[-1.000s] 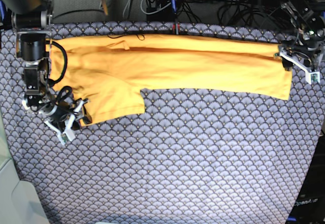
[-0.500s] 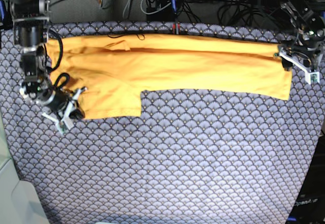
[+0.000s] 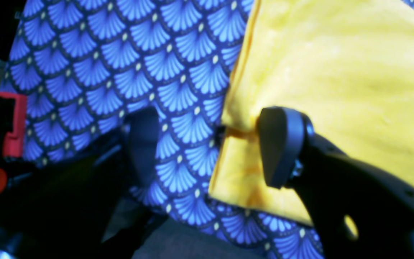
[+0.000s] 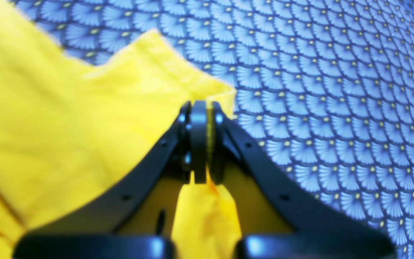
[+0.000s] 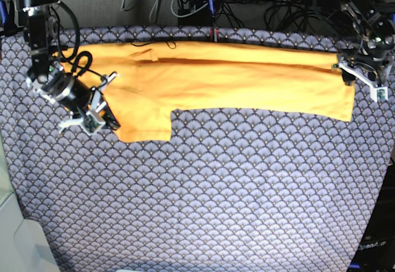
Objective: Fold the T-shirt properly
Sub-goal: 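Lift the sleeve flap with the right gripper and fold it onto the strip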
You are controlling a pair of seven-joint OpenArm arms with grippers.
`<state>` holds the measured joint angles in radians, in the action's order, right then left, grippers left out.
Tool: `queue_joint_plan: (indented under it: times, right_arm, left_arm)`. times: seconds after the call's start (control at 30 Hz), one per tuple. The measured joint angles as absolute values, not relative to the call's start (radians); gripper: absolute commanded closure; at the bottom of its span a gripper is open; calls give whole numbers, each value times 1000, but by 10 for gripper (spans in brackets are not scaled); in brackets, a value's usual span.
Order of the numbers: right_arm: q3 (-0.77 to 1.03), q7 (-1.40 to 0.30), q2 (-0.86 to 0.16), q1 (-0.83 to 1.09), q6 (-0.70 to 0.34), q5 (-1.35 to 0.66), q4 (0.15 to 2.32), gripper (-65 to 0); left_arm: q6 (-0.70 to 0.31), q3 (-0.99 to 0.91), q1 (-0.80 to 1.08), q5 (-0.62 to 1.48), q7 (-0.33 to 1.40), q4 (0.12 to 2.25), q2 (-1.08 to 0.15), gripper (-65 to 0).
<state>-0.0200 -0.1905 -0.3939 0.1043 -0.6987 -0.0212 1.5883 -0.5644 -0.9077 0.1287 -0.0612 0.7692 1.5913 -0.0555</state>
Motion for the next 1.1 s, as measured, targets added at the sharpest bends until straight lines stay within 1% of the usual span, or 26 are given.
queue_joint_plan:
  times: [0.27,0.37,0.53,0.63,0.87,1.0,1.1]
  right_arm:
    - [-21,-186,-429,254,-702,-22,1723,0]
    - [-15,-179,-463,295,-701,-22,1764,0]
    - [28,-162,-459,361,-702,-22,1779,0]
    - [75,-99,-443,401,-699,-25,1781,0]
    - [78,-12,-444,490,-701,-22,1779,0]
    - [78,46,-480,545,-700,-22,1779,0]
    - [73,91,-485,562,-702,-19,1765,0]
  left_arm:
    - [-564,-908,133,-61,767,1591,-64,-427]
    - [-565,-907,135,-61,767,1591,-64,-427]
    - [-565,-907,135,-62,767,1591,-64,-427]
    - [-564,-908,136,-62,772,1591,-64,-427]
    - [-565,-907,136,-62,775,1591,-64,-427]
    - [-565,-907,136,-68,775,1591,-64,-427]
    - [-565,-907,135,-130,775,1591,-59,-427]
